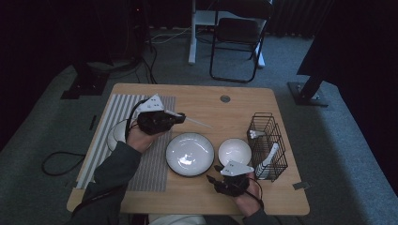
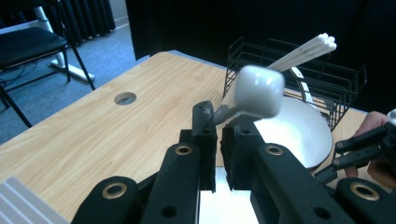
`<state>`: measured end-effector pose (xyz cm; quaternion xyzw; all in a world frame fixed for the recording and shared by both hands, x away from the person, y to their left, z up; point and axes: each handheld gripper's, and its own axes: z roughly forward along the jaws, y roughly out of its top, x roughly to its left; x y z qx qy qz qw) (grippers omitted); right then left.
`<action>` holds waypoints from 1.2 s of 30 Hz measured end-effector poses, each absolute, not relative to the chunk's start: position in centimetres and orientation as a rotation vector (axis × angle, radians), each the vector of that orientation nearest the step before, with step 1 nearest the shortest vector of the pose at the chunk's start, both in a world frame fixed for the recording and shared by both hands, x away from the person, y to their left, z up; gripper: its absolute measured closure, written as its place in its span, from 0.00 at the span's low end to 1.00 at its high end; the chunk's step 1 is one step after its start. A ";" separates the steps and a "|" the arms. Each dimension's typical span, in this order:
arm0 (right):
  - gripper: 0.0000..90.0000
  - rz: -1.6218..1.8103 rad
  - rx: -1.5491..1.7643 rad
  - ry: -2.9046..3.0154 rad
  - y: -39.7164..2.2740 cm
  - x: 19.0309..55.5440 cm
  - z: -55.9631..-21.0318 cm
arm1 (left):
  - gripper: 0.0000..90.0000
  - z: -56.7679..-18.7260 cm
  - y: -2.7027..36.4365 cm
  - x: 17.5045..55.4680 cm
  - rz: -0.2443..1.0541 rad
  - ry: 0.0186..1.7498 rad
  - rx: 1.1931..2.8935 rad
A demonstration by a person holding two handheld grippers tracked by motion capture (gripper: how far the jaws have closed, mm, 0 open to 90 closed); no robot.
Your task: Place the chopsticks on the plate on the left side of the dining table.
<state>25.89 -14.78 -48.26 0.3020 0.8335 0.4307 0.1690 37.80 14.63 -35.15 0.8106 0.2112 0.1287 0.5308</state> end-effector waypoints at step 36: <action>0.66 1.230 0.656 2.345 -11.2 31.3 -41.5 | 0.94 -37.1 19.3 34.6 0.295 0.550 1.924</action>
